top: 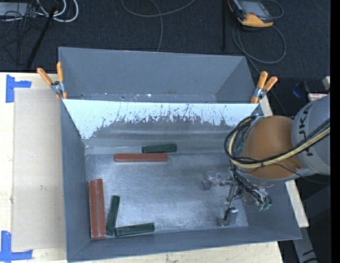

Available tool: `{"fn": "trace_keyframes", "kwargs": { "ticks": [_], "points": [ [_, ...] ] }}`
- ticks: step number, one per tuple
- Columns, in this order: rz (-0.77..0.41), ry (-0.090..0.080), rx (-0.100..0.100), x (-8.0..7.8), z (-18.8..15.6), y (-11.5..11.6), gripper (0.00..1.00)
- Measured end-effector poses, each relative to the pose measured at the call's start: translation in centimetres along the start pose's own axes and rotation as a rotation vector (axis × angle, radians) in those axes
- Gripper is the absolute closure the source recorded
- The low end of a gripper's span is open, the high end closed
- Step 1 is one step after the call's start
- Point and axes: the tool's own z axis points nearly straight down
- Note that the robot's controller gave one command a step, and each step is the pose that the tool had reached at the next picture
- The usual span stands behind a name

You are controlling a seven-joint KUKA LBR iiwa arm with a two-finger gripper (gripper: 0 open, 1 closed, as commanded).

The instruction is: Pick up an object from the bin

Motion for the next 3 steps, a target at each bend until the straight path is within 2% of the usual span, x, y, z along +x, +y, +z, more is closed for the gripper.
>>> {"fn": "trace_keyframes", "kwargs": {
  "ticks": [1,2,3],
  "points": [
    [0.013,-0.003,-0.001,1.5,-2.5,6.1,0.0],
    [-0.099,-0.013,0.0,-1.8,0.2,16.3,0.0],
    [-0.156,-0.02,0.006,-1.9,0.0,20.7,0.0]
  ]
}}
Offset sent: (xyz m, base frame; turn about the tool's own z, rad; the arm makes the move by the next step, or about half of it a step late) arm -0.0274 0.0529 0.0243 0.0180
